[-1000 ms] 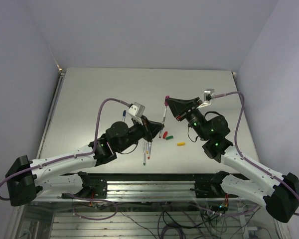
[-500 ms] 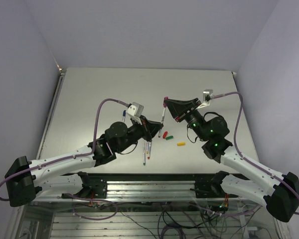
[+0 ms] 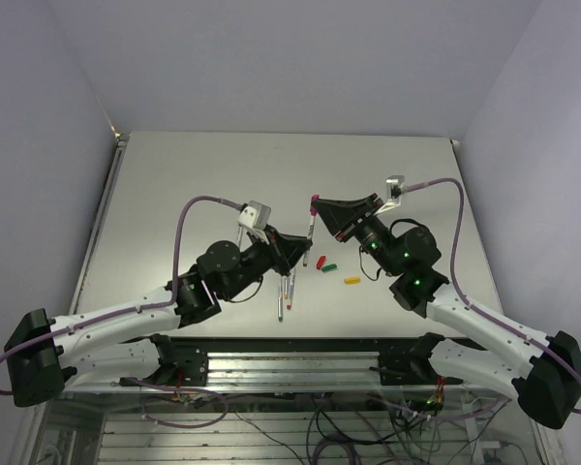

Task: Insert the pens into the pen caps

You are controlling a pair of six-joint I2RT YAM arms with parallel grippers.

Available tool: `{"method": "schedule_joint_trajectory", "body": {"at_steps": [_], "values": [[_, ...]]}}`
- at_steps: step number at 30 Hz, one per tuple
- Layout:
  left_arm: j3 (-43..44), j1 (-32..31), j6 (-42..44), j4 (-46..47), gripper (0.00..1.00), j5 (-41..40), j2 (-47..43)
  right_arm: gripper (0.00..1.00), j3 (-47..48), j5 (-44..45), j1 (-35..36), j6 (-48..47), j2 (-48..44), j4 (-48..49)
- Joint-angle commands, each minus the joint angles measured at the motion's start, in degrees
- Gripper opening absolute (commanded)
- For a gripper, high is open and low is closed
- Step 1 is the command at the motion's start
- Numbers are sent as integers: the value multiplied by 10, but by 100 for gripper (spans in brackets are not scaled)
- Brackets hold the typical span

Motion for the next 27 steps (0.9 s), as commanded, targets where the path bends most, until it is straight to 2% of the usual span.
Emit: {"method": "schedule_joint_trajectory", "body": {"at_steps": [1,18,27], "values": [[-13,-3,7,56,7,-28,-18,0,-1,-32,5,9,10,-25],[-12,-2,46,168,7,-82,-24,0,24,-112,20,-10,47,-178],[12,18,78,149,7,-105,-47,0,19,-101,53,-13,74,-229]]}}
